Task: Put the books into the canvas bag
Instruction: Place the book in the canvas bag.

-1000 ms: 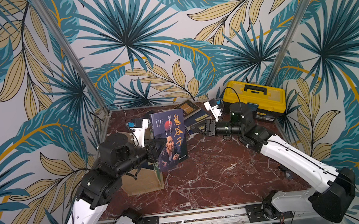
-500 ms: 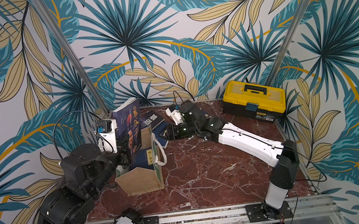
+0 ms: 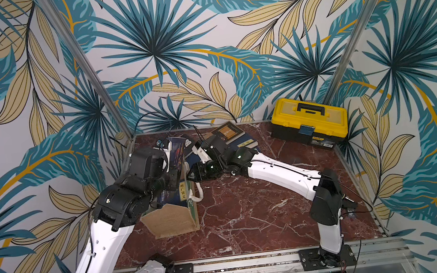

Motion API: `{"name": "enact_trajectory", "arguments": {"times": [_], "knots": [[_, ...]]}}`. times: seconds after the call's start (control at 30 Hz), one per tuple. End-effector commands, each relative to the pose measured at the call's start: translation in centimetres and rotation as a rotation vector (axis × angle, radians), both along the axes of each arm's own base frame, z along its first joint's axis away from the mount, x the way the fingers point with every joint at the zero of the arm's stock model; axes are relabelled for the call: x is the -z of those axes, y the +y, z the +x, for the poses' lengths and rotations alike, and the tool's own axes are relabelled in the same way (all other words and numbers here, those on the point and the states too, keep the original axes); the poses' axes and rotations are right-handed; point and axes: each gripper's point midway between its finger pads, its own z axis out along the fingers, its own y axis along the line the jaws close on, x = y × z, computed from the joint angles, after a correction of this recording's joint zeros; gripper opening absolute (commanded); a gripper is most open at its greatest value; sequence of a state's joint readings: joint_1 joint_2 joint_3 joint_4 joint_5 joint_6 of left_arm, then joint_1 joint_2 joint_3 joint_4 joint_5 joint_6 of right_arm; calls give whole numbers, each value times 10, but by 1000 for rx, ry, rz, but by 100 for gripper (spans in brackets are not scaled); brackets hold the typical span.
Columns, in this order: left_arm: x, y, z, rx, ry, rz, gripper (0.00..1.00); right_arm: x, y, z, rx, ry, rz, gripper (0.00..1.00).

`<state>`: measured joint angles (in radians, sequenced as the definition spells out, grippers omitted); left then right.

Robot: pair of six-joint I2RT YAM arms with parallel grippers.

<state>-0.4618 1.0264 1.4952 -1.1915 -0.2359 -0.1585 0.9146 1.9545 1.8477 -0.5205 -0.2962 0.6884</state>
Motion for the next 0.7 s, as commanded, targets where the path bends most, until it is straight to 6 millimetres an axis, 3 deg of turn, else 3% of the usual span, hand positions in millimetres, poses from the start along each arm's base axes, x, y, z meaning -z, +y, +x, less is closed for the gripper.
{"name": "enact_trajectory", "arguments": {"times": [0.0,0.13,0.3,0.43,0.67], "knots": [[-2,15,-7,-76,-2,-4,0,12,12,-12,-44,44,13,49],[10,26,-18,-114,89,52,0,10,16,-13,-60,38,18,38],[21,18,-25,-87,167,4,0,6,19,-13,-66,32,46,26],[38,15,-23,-89,258,-68,0,1,20,-13,-67,28,65,14],[57,9,-9,-89,370,-218,0,-2,18,-17,-82,12,77,3]]}}
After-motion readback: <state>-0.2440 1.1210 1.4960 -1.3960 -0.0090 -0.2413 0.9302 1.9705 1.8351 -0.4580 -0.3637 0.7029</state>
